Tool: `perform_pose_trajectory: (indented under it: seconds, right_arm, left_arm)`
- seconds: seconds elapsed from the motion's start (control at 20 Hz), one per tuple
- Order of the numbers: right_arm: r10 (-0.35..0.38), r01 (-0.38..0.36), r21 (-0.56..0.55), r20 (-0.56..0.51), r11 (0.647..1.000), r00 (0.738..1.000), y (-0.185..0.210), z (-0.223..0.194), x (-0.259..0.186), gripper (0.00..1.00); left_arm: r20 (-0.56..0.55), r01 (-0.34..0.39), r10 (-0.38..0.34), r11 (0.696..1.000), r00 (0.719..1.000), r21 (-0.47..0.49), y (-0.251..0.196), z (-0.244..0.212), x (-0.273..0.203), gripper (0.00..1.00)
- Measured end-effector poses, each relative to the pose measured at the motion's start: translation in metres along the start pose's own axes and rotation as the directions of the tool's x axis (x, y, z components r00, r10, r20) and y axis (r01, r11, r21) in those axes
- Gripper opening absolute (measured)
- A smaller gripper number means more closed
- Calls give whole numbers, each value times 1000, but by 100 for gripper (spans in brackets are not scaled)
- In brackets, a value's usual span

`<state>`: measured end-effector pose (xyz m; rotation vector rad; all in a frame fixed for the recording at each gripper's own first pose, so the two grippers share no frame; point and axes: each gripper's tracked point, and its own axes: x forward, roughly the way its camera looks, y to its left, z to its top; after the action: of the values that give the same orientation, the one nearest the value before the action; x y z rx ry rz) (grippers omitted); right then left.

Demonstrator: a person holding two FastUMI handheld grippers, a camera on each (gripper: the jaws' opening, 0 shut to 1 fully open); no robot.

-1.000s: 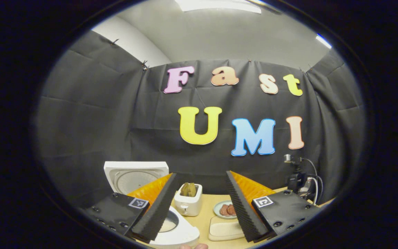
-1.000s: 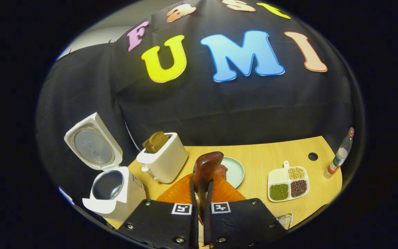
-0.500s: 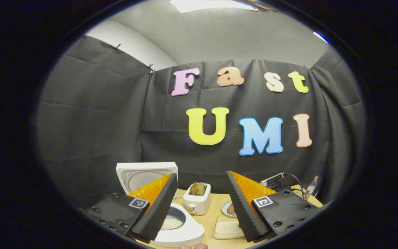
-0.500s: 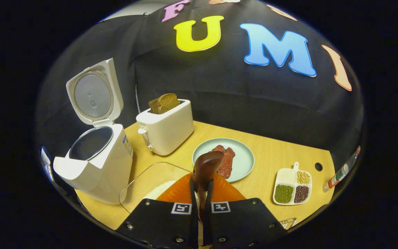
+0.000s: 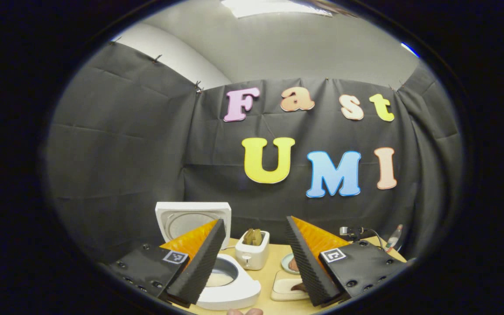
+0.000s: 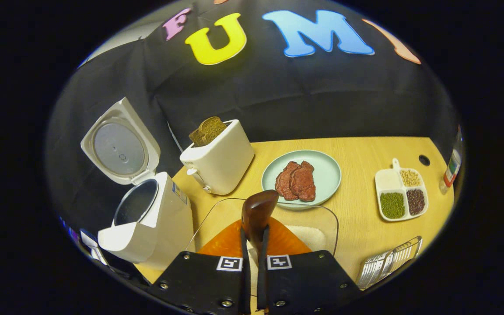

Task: Close the left gripper, press the button to open the rice cooker; take a wooden spoon from the chopstick holder with the right hand, scoop a spoonful of rice and pour it into the rice cooker, then put the wooden spoon back into the chopstick holder.

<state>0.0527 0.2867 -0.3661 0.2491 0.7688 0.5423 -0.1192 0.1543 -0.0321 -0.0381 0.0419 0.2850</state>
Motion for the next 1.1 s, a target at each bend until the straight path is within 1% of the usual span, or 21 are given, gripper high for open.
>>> perform_pose_trajectory:
  seconds: [0.1,0.15,0.2,0.3,0.35,0.45,0.5,0.55,0.6,0.7,0.75,0.85,0.9,0.95,1.0,1.1]
  right_arm:
    - [6,-6,107,2,994,1000,-6,0,1,6]
    - [10,-11,176,5,984,1000,-12,1,1,6]
    - [16,-18,264,10,964,1000,-16,1,0,6]
    - [18,-35,441,43,897,999,-31,8,-5,6]
    - [4,-34,484,63,874,998,-39,14,-10,6]
    - [-23,-33,495,106,868,994,-53,26,-21,6]
    - [-22,-41,505,117,862,993,-55,30,-25,6]
    - [-11,-62,532,133,844,991,-56,36,-30,6]
    - [3,-92,567,155,818,988,-54,44,-35,6]
    - [25,-148,635,198,758,980,-55,57,-43,6]
    - [40,-178,672,215,719,976,-54,62,-46,6]
    - [87,-251,742,253,621,964,-43,73,-52,6]
    - [102,-278,765,270,580,957,-39,79,-53,6]
    - [113,-297,773,283,560,952,-34,84,-54,6]
    - [127,-312,766,293,562,948,-27,88,-53,6]
    - [162,-338,744,302,576,940,-8,100,-52,6]
  left_arm:
    - [-7,8,-8,1000,1000,-5,-1,-5,-1,91]
    - [-7,14,-14,1000,1000,-7,-3,-5,-1,91]
    - [-5,23,-23,1000,1000,-7,-4,-3,0,91]
    - [-3,41,-41,999,999,5,-7,-3,2,91]
    - [-2,47,-47,999,999,11,-8,-3,5,91]
    - [2,64,-64,998,998,14,-11,1,9,91]
    - [6,71,-71,997,997,15,-13,2,10,94]
    - [10,75,-75,997,997,18,-14,3,12,94]
    - [14,73,-74,997,997,23,-13,4,14,91]
    - [18,80,-81,997,997,15,-15,3,15,90]
    - [16,85,-85,996,996,7,-16,3,17,90]
    - [18,85,-85,996,996,0,-15,4,20,91]
    - [18,84,-84,996,996,-1,-13,2,22,91]
    - [16,82,-82,997,997,1,-12,1,23,91]
    - [14,77,-77,997,997,4,-10,0,24,91]
    - [10,61,-61,998,998,18,-6,-3,26,91]
